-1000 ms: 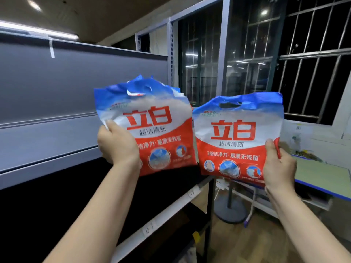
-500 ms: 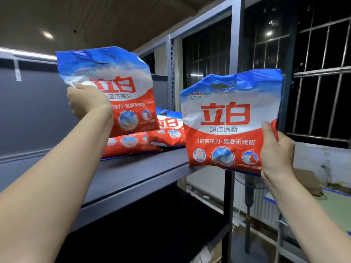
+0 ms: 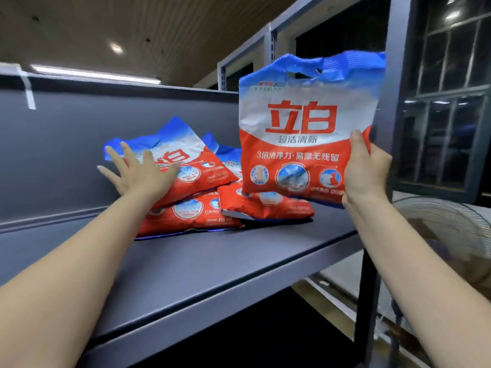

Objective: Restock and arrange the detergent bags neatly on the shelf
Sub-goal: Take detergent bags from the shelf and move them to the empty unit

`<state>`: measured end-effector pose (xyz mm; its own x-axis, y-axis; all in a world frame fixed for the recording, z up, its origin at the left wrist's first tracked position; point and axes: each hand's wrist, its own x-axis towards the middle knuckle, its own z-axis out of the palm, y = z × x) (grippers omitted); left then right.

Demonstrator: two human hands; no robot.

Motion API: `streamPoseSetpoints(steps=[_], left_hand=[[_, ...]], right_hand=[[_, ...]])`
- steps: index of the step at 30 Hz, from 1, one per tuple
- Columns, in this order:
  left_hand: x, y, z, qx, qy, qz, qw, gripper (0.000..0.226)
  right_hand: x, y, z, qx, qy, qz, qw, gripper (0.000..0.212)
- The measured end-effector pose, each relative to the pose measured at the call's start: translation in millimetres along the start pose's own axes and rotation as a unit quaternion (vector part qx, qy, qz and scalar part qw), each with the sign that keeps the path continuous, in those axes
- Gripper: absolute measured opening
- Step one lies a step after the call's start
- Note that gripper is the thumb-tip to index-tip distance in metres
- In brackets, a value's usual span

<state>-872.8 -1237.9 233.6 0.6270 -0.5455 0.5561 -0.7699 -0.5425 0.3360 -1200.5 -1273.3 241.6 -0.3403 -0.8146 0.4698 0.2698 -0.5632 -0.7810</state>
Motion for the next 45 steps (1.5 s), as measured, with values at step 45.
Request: streamPoseSetpoints(steps=[45], left_hand=[[-273, -42, -126, -0.119, 0.157, -0.033, 0.980, 0.025]], right_hand=[[-141, 24, -36, -0.151, -0.535, -0.185, 0.810, 0.034]])
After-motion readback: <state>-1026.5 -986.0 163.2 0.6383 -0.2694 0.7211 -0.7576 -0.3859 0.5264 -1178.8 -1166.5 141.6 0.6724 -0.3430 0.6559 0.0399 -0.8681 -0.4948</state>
